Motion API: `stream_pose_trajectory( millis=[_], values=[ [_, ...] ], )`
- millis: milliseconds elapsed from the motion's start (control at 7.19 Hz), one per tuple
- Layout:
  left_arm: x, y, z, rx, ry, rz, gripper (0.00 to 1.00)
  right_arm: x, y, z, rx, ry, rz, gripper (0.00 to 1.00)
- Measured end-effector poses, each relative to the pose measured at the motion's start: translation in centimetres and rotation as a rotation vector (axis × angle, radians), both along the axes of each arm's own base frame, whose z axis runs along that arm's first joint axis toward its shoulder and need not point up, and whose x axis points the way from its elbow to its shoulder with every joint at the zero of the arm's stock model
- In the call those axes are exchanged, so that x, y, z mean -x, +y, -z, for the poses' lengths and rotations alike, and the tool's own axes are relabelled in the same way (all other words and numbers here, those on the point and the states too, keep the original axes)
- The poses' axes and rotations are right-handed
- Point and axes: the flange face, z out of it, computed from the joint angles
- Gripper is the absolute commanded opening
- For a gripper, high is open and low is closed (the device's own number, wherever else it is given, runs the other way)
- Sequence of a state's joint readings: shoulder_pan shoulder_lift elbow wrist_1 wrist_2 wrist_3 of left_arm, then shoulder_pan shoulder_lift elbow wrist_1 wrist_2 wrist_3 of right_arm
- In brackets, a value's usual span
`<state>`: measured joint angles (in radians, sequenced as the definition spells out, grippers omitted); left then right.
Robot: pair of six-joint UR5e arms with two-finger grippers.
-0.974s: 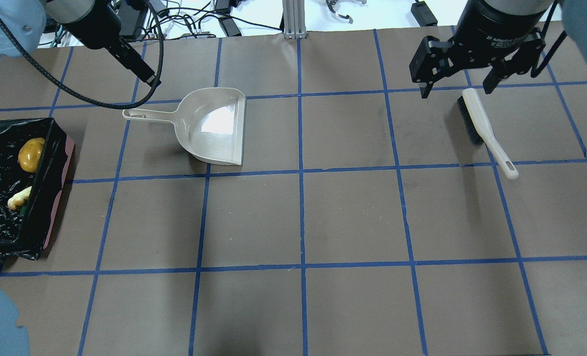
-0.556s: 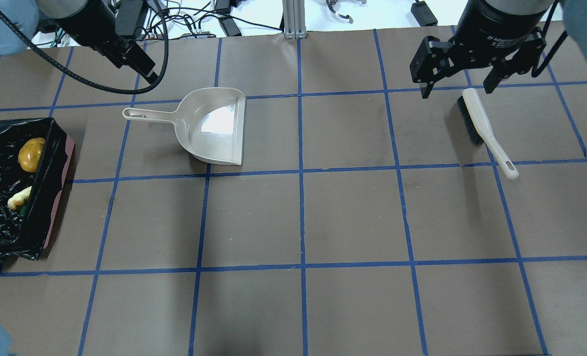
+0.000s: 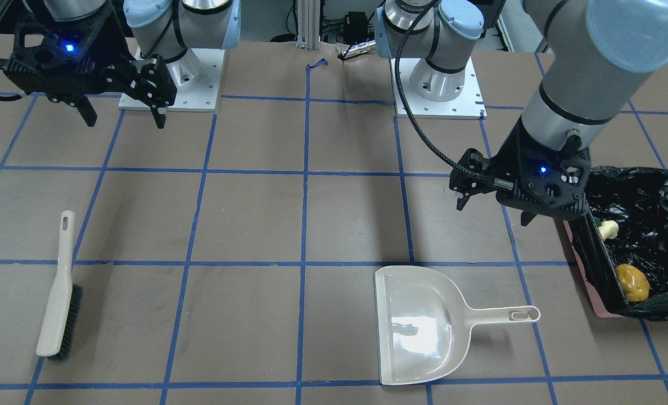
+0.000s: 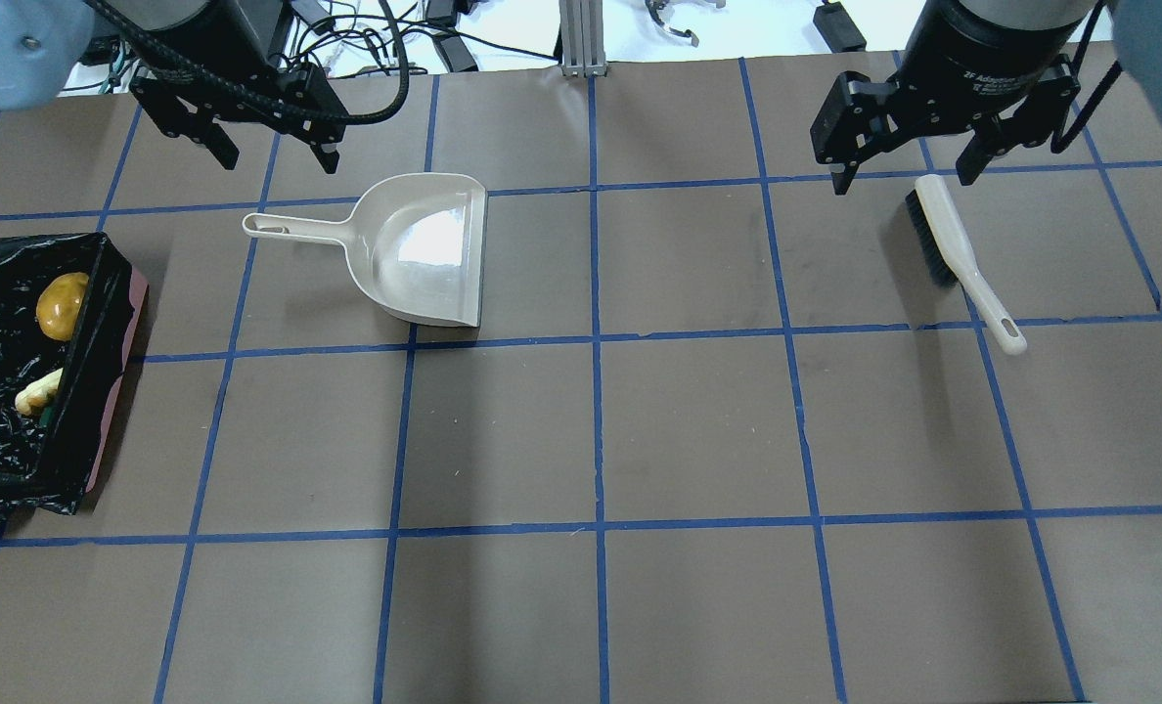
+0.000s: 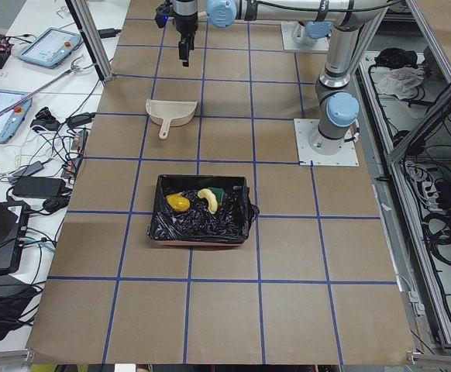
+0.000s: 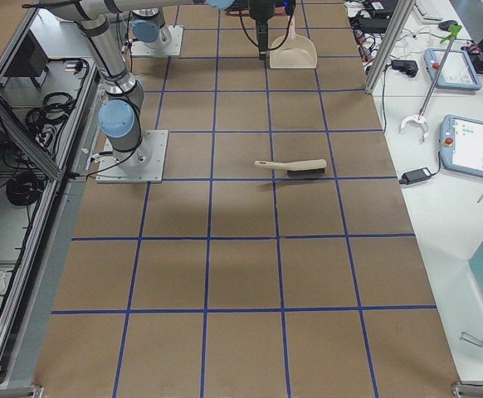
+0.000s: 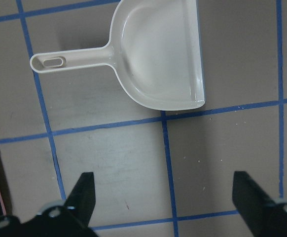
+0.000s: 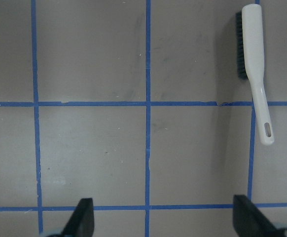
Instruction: Sweep and dump trash into bin
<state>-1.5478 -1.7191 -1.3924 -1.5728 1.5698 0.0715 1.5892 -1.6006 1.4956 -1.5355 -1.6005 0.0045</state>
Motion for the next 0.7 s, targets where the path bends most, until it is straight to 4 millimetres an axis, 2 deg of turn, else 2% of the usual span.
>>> stream_pose_trajectory(
  millis=[278, 695],
  values=[
    [1.8, 1.9, -1.2, -0.012, 0.000, -0.081, 1.00, 0.0, 0.0, 0.0, -0.002, -0.001, 0.001, 1.00],
    [2.4, 2.9, -1.6, -0.021, -0.016, -0.091, 1.00, 0.0, 0.0, 0.0, -0.002, 0.000, 0.001, 1.00]
  ],
)
